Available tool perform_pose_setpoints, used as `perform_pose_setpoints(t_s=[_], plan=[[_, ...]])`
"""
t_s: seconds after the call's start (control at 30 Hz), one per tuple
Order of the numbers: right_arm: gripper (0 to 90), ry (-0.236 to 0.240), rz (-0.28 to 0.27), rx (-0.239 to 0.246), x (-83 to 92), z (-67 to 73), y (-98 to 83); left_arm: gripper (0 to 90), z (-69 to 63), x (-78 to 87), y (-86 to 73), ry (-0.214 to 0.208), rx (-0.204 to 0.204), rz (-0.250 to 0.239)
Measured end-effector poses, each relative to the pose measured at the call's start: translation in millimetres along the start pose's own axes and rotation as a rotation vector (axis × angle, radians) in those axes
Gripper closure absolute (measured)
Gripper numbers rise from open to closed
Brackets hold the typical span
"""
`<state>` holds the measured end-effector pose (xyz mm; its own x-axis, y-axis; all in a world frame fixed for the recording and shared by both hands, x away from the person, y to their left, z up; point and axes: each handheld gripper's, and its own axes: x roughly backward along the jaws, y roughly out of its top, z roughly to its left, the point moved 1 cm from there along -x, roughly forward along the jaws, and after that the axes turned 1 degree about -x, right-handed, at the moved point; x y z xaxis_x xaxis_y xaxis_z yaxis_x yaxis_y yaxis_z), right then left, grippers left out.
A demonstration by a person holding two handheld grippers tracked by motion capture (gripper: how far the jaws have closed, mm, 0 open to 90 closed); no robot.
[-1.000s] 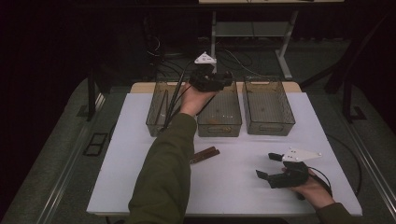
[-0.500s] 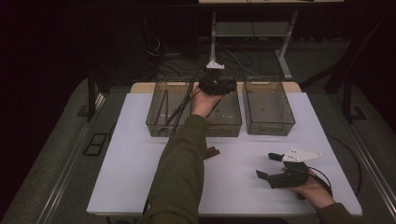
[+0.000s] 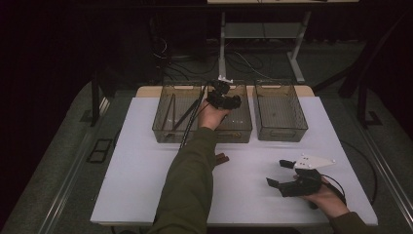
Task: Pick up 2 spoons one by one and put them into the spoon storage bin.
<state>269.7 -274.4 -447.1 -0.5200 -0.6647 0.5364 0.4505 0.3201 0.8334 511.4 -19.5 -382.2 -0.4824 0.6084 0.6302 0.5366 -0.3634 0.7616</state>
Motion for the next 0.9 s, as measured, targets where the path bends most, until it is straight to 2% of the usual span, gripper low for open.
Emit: perform_pose_setpoints(t_s=[0.1,0.17,0.23,0.27,0.3,0.33,0.37,0.47,0.57,0.67,0.7,0.8,0.9], plan=[[14.4,0.002,-0.002,-0.002,0.5,0.2,0.0,53.4,-0.5,-1.3,-1.2,0.019,-0.004,0.01],[14.4,0.001,-0.002,-0.003,0.7,0.0,0.0,51.3,-0.8,-0.7,-1.3,0.017,-0.001,0.006],[14.4,0.001,-0.002,-0.003,0.7,0.0,0.0,49.2,-0.4,0.9,0.0,0.012,-0.017,-0.004],[14.4,0.002,-0.002,-0.002,0.6,0.1,0.0,48.5,-2.2,1.9,0.3,0.011,-0.002,-0.008],[14.5,0.002,-0.002,-0.002,0.5,0.3,0.0,47.7,-3.0,2.8,0.9,0.013,-0.007,-0.014],[14.4,0.002,-0.002,-0.002,0.4,0.4,0.0,47.1,-2.3,4.2,1.9,0.01,-0.032,-0.014],[14.4,0.002,-0.001,-0.002,0.2,0.5,0.0,46.2,-3.5,5.3,2.1,0.006,-0.026,-0.022],[14.4,0.0,0.003,-0.001,0.0,0.7,-0.1,43.8,-6.5,10.3,2.5,-0.005,-0.045,-0.042],[14.4,0.0,0.0,0.0,0.1,0.6,-0.2,41.3,-10.4,19.4,1.0,-0.016,-0.068,-0.047],[14.4,0.0,-0.004,0.002,-0.1,0.2,0.0,39.5,-14.5,29.7,-3.3,-0.035,-0.071,-0.06],[14.4,-0.001,-0.003,0.0,-0.2,0.4,0.1,38.9,-14.6,34.0,-4.8,-0.04,-0.087,-0.054],[14.5,0.004,0.0,0.004,-0.4,1.0,0.1,34.2,-18.4,43.8,-10.9,-0.073,-0.089,-0.052],[14.4,0.005,-0.001,0.003,-0.4,0.9,0.2,30.9,-24.2,55.1,-17.1,-0.085,-0.133,-0.041]])
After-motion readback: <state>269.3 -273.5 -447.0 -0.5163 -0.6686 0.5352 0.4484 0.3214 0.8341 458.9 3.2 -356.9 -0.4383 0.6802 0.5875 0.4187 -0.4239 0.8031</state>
